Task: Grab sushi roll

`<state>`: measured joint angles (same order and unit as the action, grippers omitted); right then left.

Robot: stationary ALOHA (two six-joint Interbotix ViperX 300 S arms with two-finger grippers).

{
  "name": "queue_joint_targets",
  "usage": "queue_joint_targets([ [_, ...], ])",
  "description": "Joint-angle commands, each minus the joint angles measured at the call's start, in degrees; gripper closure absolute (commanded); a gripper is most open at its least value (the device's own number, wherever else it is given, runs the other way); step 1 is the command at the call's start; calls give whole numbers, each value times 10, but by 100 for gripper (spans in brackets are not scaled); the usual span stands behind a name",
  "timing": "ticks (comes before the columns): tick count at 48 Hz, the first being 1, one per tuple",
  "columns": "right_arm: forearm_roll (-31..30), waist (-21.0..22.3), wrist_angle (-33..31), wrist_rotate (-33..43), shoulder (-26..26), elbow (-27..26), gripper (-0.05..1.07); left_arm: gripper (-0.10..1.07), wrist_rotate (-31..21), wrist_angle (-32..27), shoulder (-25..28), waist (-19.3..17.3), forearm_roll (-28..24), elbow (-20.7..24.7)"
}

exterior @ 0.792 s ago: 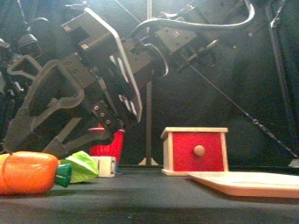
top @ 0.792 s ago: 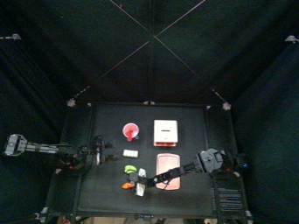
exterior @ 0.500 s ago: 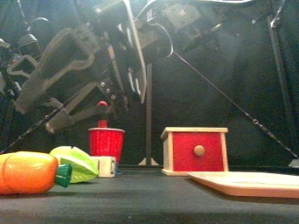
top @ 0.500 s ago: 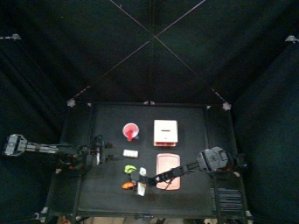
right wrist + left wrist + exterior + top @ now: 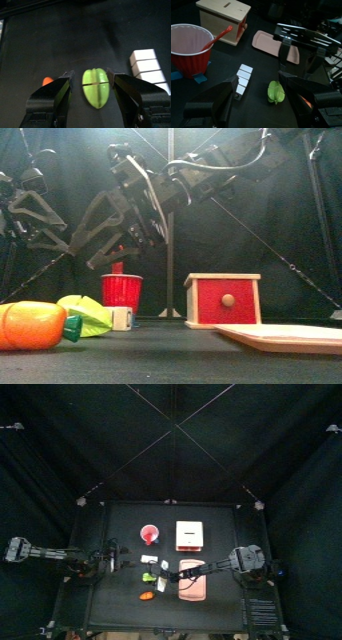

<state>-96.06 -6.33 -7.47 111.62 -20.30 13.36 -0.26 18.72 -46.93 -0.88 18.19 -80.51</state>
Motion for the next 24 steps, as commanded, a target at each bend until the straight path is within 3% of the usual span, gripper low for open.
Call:
queue_joint_targets([
  [1, -15, 23, -3, 0, 33, -9, 15, 0, -1, 3, 1, 4, 2, 15],
  [13, -57, 65, -7, 0, 25, -5, 14, 0, -1, 3, 1, 4, 4, 13],
  [24, -62, 76, -13, 0, 11, -1, 14, 0, -1, 3, 1, 4, 5, 12],
])
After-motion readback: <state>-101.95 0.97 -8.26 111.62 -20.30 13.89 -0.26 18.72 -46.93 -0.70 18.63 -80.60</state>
